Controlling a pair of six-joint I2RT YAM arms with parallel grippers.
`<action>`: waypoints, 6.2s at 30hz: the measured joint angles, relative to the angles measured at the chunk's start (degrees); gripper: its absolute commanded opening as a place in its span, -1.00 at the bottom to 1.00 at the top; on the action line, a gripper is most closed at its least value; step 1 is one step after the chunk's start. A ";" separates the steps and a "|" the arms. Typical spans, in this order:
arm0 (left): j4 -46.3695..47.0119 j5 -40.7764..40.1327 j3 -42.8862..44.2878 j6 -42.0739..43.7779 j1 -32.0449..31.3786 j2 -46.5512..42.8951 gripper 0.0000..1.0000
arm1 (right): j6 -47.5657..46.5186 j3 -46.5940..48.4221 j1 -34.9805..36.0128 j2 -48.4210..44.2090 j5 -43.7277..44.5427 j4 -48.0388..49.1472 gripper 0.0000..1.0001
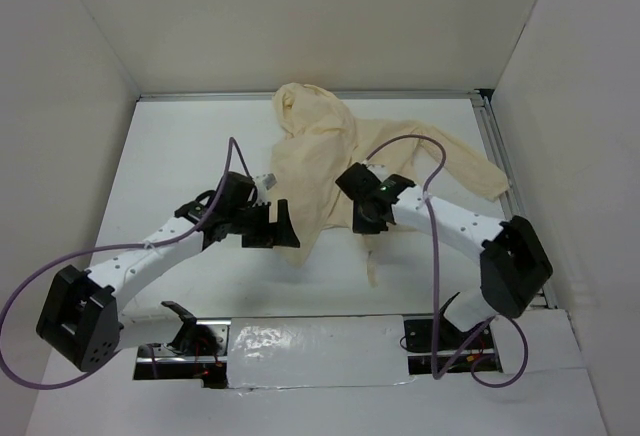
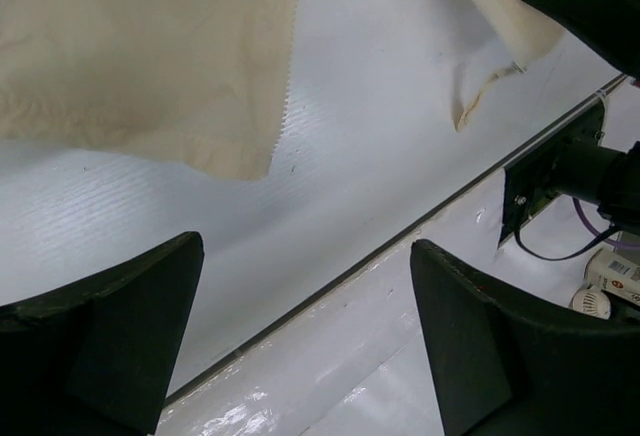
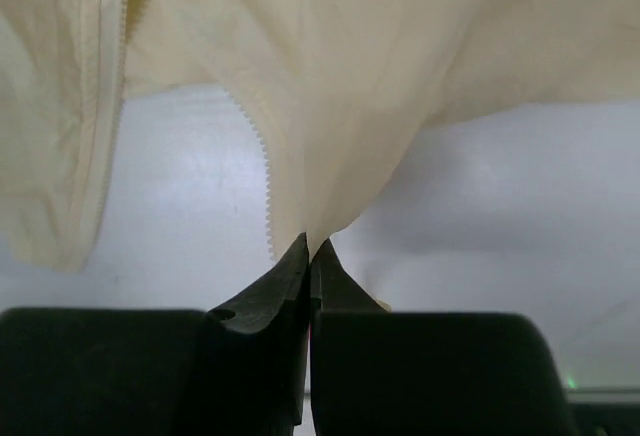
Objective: Zip up the jacket
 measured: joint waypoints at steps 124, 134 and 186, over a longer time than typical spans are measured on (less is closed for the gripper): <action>1.36 -3.93 -2.95 -0.85 9.29 -5.62 0.99 | -19.96 -4.20 5.38 8.98 -9.88 18.16 0.41; 1.44 -3.98 -3.54 -0.83 9.31 -6.69 0.98 | -17.31 -3.54 5.35 9.90 -10.88 19.52 -0.31; 26.60 16.35 7.23 11.21 -0.87 2.75 0.99 | -21.75 -24.11 -8.22 -32.46 -33.27 60.48 -1.00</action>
